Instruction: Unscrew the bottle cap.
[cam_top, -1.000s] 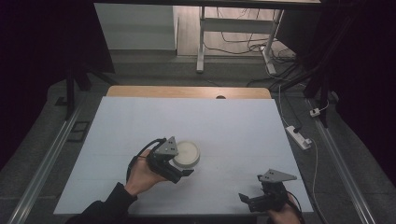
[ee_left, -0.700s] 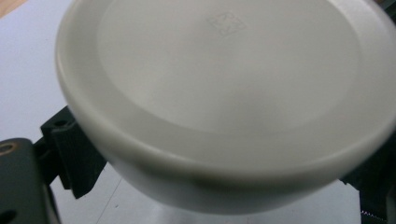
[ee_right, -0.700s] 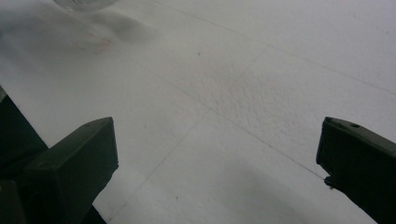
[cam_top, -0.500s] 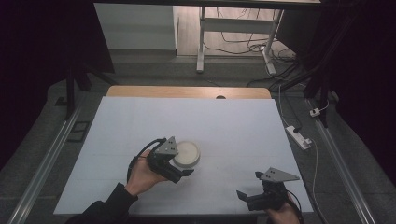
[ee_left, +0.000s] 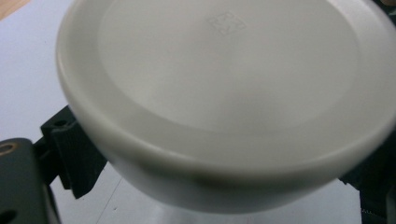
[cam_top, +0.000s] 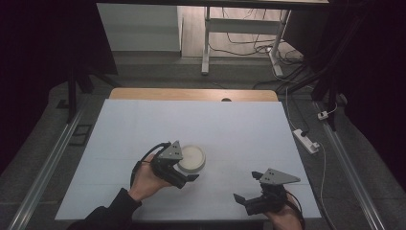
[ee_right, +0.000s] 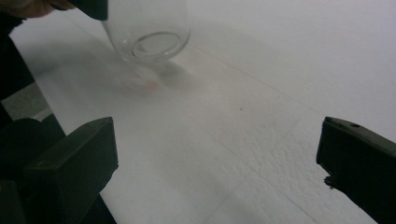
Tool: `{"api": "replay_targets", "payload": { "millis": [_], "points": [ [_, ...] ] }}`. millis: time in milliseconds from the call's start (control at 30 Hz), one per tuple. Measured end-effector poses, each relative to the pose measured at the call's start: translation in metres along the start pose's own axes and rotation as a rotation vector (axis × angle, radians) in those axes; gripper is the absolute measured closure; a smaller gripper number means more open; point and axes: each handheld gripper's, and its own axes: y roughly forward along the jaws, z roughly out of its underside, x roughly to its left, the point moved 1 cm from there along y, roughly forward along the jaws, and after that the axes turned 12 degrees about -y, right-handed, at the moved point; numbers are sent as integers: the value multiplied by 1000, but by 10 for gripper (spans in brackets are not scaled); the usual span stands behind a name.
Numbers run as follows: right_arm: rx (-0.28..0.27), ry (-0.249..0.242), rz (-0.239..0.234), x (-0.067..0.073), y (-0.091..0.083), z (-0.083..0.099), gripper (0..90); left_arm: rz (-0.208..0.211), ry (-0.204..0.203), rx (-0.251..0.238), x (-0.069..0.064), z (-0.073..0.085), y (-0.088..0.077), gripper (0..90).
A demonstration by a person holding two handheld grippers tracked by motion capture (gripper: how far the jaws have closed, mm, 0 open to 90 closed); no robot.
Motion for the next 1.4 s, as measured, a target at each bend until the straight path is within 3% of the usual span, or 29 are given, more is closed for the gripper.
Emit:
{"api": "replay_targets", "payload": {
  "millis": [433, 933, 1200, 1400],
  "points": [
    [-77, 27, -84, 6, 7, -29, 0, 9, 7, -7, -1, 0, 0, 74],
    [-73, -59, -61, 17, 29, -67, 0, 13, 13, -7, -2, 0, 0, 75],
    [-63, -68, -99, 16, 42, -79, 0, 25, 15, -9, -4, -1, 0, 75],
    [-65, -102, -116, 21, 52, -93, 0, 34, 25, -3, -4, -1, 0, 75]
  ]
}}
